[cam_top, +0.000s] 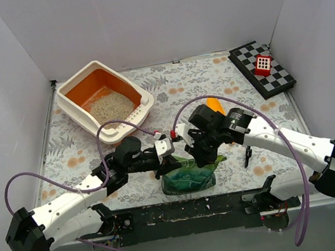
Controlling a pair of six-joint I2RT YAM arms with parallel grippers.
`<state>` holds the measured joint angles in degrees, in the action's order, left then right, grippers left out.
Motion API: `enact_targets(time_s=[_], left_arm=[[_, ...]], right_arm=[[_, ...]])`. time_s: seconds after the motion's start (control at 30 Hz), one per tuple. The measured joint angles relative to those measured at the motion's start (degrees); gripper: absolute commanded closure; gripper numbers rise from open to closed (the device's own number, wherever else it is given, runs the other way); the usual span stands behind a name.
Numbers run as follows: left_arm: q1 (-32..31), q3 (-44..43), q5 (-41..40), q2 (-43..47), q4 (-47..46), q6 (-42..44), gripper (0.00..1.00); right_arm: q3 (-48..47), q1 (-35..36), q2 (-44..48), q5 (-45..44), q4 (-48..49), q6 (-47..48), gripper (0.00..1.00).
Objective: Fill the litter box with clean litter
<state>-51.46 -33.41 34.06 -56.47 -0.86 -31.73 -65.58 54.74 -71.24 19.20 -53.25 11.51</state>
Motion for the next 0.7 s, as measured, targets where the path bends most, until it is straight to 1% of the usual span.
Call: enact_targets(time_s=[0.23,0.37,0.53,0.7], left_arm=[[0.2,-3.2,-8.9,4.2,8.4,3.5,1.00],[2.4,-5.0,-11.8,5.5,12.2,5.2,1.00],[3.4,-4.8,-12.6,5.8,13.6,4.9,1.00],[3.4,-1.8,-10.9,7.6,12.4,2.4,1.00]], right_arm=[[-9.4,-0.5,-8.3,-6.5,-0.2,-1.2,0.99],[-14.3,-0.6,-12.6,-8.0,0.1,-1.2,0.99],[-13.2,-0.7,-13.6,-8.0,3.3,-1.1,0.99],[-10.8,-0.5,-13.4,-6.3,4.6,-1.2,0.99]])
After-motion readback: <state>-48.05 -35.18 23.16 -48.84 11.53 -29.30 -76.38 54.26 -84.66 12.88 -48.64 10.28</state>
